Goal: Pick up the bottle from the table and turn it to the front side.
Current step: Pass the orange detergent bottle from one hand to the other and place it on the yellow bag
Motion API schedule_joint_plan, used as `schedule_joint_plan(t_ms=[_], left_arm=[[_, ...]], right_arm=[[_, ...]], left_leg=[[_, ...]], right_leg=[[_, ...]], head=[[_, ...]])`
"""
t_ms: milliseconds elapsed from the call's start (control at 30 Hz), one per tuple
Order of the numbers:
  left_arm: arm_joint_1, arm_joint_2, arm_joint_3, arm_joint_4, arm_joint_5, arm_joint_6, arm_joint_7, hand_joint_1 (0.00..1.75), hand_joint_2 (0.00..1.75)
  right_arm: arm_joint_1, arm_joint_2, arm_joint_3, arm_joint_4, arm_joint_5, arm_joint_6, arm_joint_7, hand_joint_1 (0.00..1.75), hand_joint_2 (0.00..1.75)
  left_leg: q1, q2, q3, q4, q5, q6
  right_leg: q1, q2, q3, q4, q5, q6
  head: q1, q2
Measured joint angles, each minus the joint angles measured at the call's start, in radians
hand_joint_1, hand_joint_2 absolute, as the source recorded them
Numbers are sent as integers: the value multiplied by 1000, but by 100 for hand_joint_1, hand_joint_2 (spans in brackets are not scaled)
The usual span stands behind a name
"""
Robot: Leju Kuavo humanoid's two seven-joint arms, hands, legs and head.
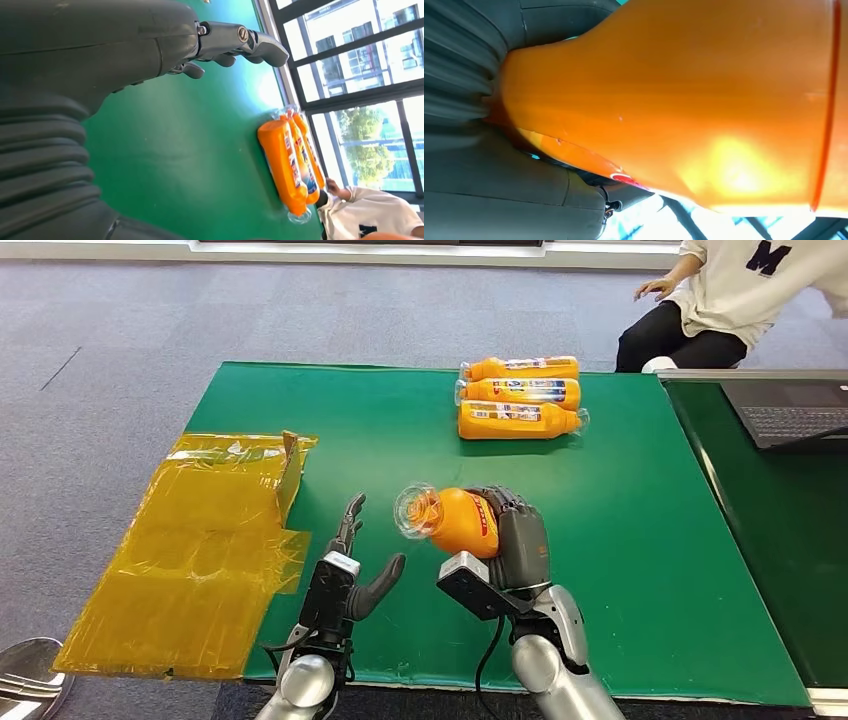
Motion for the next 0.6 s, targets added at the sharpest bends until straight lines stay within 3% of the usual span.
schedule_joint_plan(t_ms=[267, 600], left_arm=[[-24, -1, -31, 22, -10, 8, -50, 0, 175], [-54, -2, -69, 24, -6, 16, -65, 0, 175]], right_arm=[[-36, 48, -77, 40, -355, 187, -142, 175, 175], [-108, 100, -189, 248, -574, 337, -253, 175, 175]], left_leg=[[0, 0, 0, 0, 0, 0], [0, 0, 0, 0, 0, 0]], right_leg=[[0, 0, 0, 0, 0, 0], [0, 0, 0, 0, 0, 0]], head=[[0, 0], [0, 0]])
